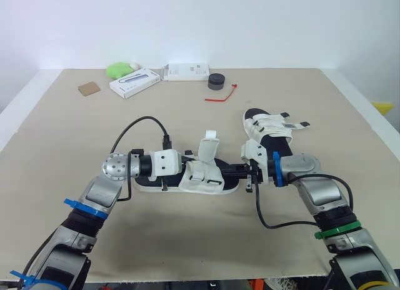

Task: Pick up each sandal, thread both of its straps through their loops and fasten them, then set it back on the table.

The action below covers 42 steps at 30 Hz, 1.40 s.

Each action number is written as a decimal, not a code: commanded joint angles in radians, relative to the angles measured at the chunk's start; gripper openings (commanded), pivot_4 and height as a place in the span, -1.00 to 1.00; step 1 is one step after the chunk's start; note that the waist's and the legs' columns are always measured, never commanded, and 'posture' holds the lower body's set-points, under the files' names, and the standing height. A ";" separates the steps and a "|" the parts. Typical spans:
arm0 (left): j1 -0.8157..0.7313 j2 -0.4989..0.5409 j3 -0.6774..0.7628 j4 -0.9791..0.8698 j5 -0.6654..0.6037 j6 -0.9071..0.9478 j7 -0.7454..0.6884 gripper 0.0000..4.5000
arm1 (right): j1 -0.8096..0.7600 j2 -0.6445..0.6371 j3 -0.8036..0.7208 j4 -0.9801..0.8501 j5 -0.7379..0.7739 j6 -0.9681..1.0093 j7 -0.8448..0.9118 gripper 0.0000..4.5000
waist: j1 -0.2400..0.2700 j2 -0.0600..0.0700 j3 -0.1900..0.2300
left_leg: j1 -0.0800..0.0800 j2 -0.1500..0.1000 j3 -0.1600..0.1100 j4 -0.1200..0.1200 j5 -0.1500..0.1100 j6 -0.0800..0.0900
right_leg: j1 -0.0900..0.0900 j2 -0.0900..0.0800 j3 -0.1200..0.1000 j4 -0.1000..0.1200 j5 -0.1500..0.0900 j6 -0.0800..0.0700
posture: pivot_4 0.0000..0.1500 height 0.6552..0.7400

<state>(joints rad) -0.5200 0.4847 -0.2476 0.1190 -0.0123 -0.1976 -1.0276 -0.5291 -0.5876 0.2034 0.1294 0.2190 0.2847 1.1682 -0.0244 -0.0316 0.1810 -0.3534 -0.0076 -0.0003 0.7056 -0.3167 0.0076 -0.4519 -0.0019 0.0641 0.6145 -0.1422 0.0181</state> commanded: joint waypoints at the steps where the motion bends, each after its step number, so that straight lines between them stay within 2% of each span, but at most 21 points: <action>1: 0.014 0.007 -0.003 -0.041 -0.012 0.017 0.002 -0.96 | 0.006 0.008 0.009 -0.023 -0.012 0.004 -0.013 -1.00 | 0.000 0.000 0.000 | 0.000 0.000 0.000 0.000 0.000 0.000 | 0.000 0.000 0.000 0.000 0.000 0.000 | 1.00 1.00; 8: 0.022 0.007 0.007 -0.070 -0.030 0.076 0.004 -0.96 | 0.025 -0.001 0.018 -0.021 -0.030 -0.012 -0.011 -1.00 | 0.000 0.000 0.000 | 0.001 0.001 0.001 0.000 0.000 0.000 | 0.000 0.001 0.000 0.000 0.000 0.001 | 1.00 1.00; 11: 0.029 0.017 0.023 -0.110 -0.086 0.162 -0.025 -0.96 | 0.030 0.006 0.020 -0.029 -0.026 -0.010 -0.015 -1.00 | 0.000 0.000 0.000 | 0.001 0.001 0.001 0.000 0.000 0.000 | 0.000 0.001 0.001 0.000 0.000 0.001 | 1.00 1.00; 13: 0.032 0.038 0.037 -0.155 -0.148 0.257 -0.066 -0.56 | 0.028 0.006 0.023 -0.031 -0.029 -0.018 -0.015 -1.00 | -0.002 0.000 0.000 | 0.001 0.002 0.001 0.000 0.000 0.000 | 0.000 0.002 0.001 0.000 -0.001 0.002 | 1.00 1.00; 15: 0.033 0.061 0.046 -0.190 -0.193 0.319 -0.099 -0.27 | 0.024 0.005 0.025 -0.027 -0.033 -0.027 -0.014 -1.00 | -0.002 0.000 0.000 | 0.001 0.002 0.001 0.000 0.000 0.000 | 0.000 0.003 0.001 0.000 -0.002 0.004 | 1.00 1.00; 17: 0.018 0.097 0.077 -0.236 -0.294 0.467 -0.140 0.13 | 0.017 0.000 0.027 -0.015 -0.040 -0.042 -0.010 -1.00 | -0.003 0.000 0.000 | 0.001 0.002 0.001 0.000 0.000 0.000 | 0.000 0.003 0.001 0.000 -0.003 0.004 | 1.00 1.00; 18: 0.011 0.111 0.094 -0.254 -0.339 0.531 -0.151 0.40 | 0.015 -0.001 0.027 -0.011 -0.042 -0.047 -0.009 -1.00 | -0.004 0.000 0.000 | 0.001 0.002 0.001 0.000 0.000 0.000 | 0.000 0.003 0.001 0.000 -0.003 0.004 | 1.00 1.00; 21: -0.019 0.163 0.162 -0.291 -0.505 0.762 -0.180 0.98 | 0.012 -0.002 0.028 -0.008 -0.043 -0.055 -0.004 -1.00 | -0.008 0.000 0.000 | 0.001 0.003 0.001 0.000 0.000 0.000 | 0.000 0.004 0.001 0.000 -0.003 0.004 | 1.00 1.00; 23: -0.040 0.195 0.194 -0.295 -0.585 0.880 -0.193 0.98 | 0.011 -0.002 0.028 -0.009 -0.043 -0.057 -0.002 -1.00 | -0.009 0.000 0.000 | 0.001 0.003 0.001 0.000 0.000 0.000 | 0.000 0.004 0.001 0.000 -0.003 0.005 | 1.00 1.00; 28: -0.071 0.232 0.226 -0.260 -0.653 0.997 -0.191 0.98 | 0.010 0.000 0.030 -0.017 -0.041 -0.056 -0.003 -1.00 | -0.010 0.000 0.000 | 0.001 0.002 0.001 0.000 0.000 0.000 | 0.000 0.004 0.001 0.000 -0.003 0.005 | 1.00 1.00; 33: -0.135 0.182 0.257 -0.101 -0.610 0.990 -0.087 0.98 | 0.012 0.000 0.030 -0.023 -0.040 -0.058 -0.003 -1.00 | -0.010 0.000 0.000 | 0.001 0.002 0.001 0.000 0.000 0.000 | 0.000 0.004 0.001 0.000 -0.003 0.004 | 1.00 1.00; 36: -0.181 0.111 0.316 -0.038 -0.692 1.135 0.018 0.98 | 0.011 0.001 0.030 -0.028 -0.039 -0.057 -0.006 -1.00 | -0.009 0.000 0.000 | 0.001 0.002 0.000 0.000 0.000 0.000 | 0.000 0.004 0.001 0.000 -0.003 0.004 | 1.00 1.00; 39: -0.188 0.072 0.356 -0.052 -0.794 1.323 0.073 0.98 | 0.011 0.000 0.029 -0.035 -0.038 -0.055 -0.006 -1.00 | -0.009 0.000 0.000 | 0.000 0.002 0.000 0.000 0.000 0.000 | 0.000 0.003 0.001 0.000 -0.003 0.004 | 1.00 1.00; 42: -0.150 0.082 0.307 -0.079 -0.750 1.335 0.113 0.98 | 0.013 -0.002 0.028 -0.041 -0.036 -0.055 -0.007 -1.00 | -0.015 0.000 0.000 | 0.000 0.002 0.000 0.000 0.000 -0.001 | -0.001 0.003 0.002 0.000 0.000 0.000 | 1.00 1.00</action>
<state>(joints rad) -0.6796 0.5555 0.0664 0.0644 -0.7818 1.1400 -0.9396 -0.5206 -0.5825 0.2297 0.1043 0.1896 0.2261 1.1548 -0.0389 -0.0318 0.1809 -0.3531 -0.0057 -0.0003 0.7055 -0.3173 0.0069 -0.4527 0.0013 0.0661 0.6144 -0.1423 0.0177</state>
